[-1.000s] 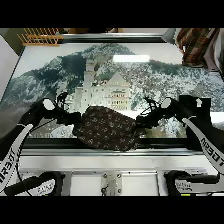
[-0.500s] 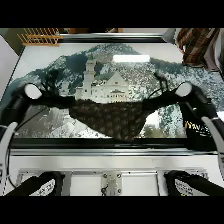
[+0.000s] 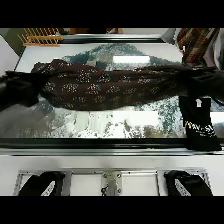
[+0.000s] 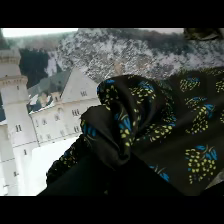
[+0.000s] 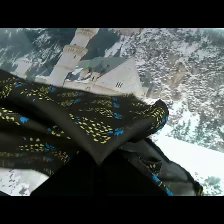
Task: Fold the clothes and pants, and hang the long-sleeved shirts on hangers.
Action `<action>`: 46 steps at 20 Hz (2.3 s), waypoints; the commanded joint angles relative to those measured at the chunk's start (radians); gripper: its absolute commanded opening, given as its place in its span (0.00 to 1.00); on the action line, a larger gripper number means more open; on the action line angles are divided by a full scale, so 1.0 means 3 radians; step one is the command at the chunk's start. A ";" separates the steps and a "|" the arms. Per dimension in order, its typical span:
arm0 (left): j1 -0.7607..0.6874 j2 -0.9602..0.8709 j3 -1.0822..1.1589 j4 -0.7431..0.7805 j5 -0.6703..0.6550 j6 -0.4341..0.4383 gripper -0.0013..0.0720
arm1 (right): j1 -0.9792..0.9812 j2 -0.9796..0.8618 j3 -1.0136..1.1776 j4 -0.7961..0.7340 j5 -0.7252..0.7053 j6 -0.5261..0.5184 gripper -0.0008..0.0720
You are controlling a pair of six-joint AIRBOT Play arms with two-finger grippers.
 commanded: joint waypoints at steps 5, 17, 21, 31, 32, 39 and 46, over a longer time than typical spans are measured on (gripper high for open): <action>-0.0134 0.0525 -0.1086 0.0022 -0.0013 -0.0744 0.03 | 0.0005 0.0097 -0.0179 -0.0202 0.1282 0.0867 0.02; 0.0086 -0.2467 -0.0280 -0.0006 0.0607 -0.0120 0.82 | -0.0028 -0.1802 -0.0528 -0.0230 -0.1108 0.0764 0.91; 0.0589 -0.3090 0.0755 0.0003 -0.0066 -0.0212 0.94 | -0.0249 -0.1729 -0.0314 -0.0234 -0.1217 0.0754 0.90; 0.1102 -0.2069 -0.1764 -0.0281 0.0223 0.0182 0.94 | -0.0327 -0.1050 -0.0322 -0.0229 -0.0418 0.0390 0.80; 0.1102 -0.2023 -0.2007 -0.0533 0.0354 0.0341 0.94 | -0.0327 -0.1047 -0.0322 -0.0226 -0.0418 0.0392 0.80; 0.1083 -0.2300 -0.2359 -0.1695 0.0745 0.1029 0.94 | -0.0327 -0.1047 -0.0322 -0.0226 -0.0413 0.0390 0.80; 0.0617 -0.2589 -0.2117 -0.1539 0.0818 0.0893 0.94 | -0.0327 -0.1047 -0.0322 -0.0230 -0.0298 0.0389 0.80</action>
